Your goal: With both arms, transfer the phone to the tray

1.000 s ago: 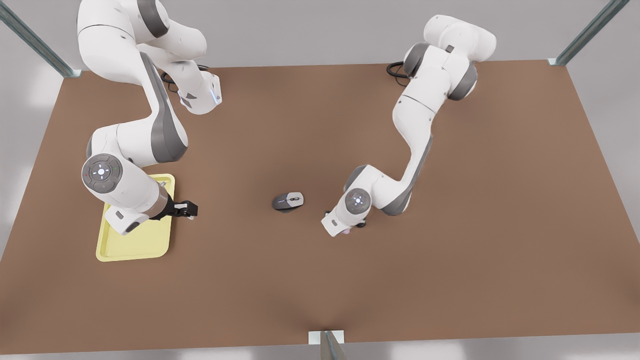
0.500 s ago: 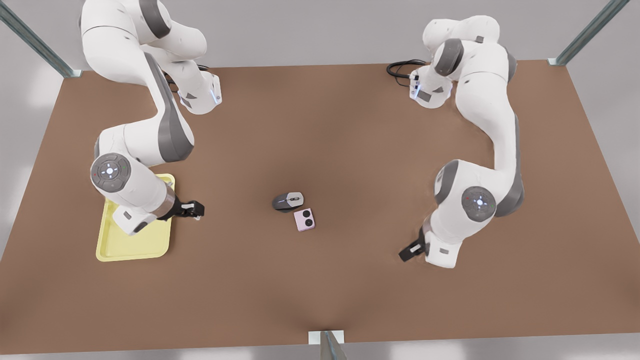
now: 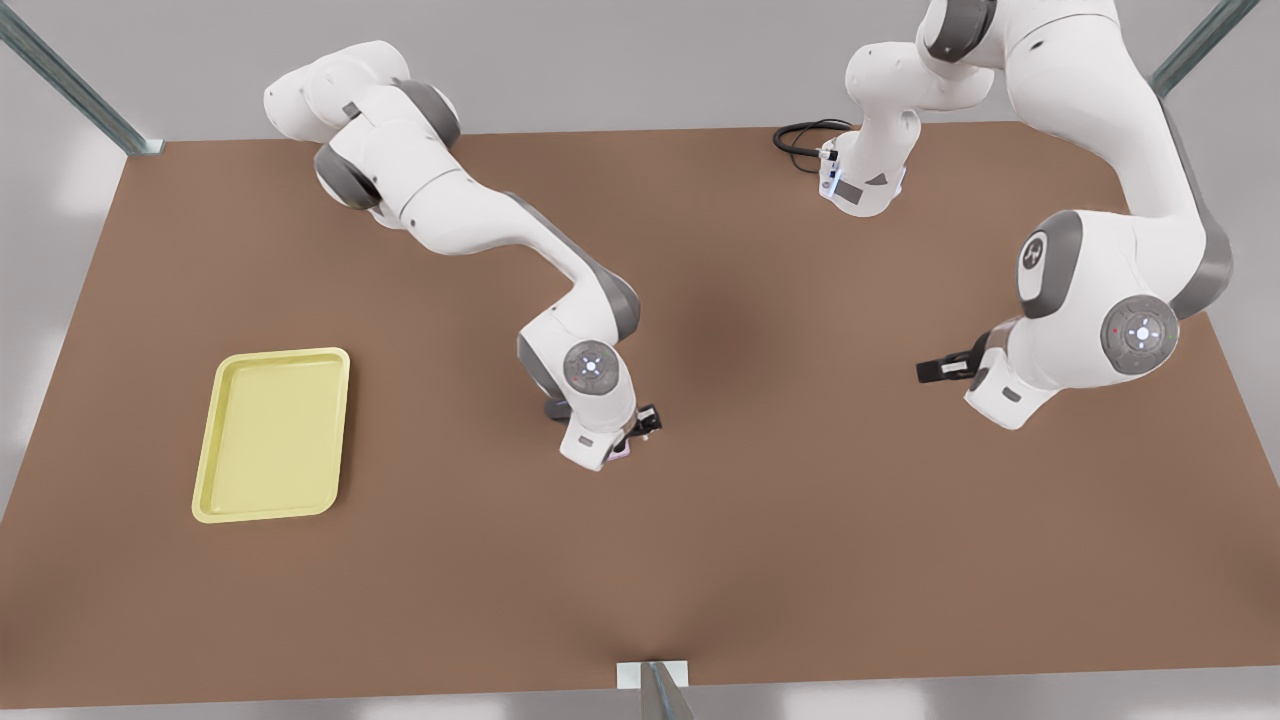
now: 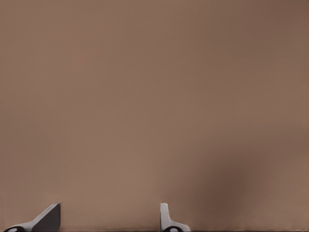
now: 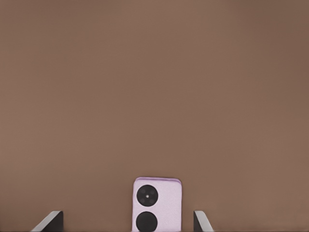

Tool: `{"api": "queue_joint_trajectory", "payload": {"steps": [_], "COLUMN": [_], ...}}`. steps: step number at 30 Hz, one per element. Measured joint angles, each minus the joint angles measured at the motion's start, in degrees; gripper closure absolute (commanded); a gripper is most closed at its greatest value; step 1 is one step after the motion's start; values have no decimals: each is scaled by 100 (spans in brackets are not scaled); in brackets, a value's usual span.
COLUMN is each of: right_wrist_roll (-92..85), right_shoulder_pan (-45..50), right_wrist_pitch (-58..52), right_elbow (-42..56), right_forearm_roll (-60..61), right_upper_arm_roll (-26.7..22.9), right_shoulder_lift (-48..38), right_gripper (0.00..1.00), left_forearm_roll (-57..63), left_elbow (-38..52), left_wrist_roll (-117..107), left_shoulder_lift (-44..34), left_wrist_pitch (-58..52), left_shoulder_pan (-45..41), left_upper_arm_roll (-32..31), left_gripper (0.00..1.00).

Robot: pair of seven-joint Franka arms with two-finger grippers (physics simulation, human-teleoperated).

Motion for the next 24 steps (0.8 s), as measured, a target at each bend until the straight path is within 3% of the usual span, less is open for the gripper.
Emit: {"api": "queue_joint_trajectory", "payload": {"steps": [13,24], "right_wrist_roll": [346,91], "right_shoulder_pan": [-213,-229], "right_wrist_pitch": [808,1144], "right_elbow": [-1020,-1128], "right_forearm_roll": [605,501], "right_upper_arm_roll": [-14,-66], "right_shoulder_lift": [75,229], "right_gripper": [0,0], "left_forearm_roll": [-135,-189], "left_elbow": [11,21], "left_wrist_roll": [1182,1692], "left_shoulder_lift": [155,189], "left_wrist_pitch": [-122,-125], "left_shoulder_pan": [0,0], "left_upper_arm_roll": [-3,-3], "left_gripper": [0,0]}}
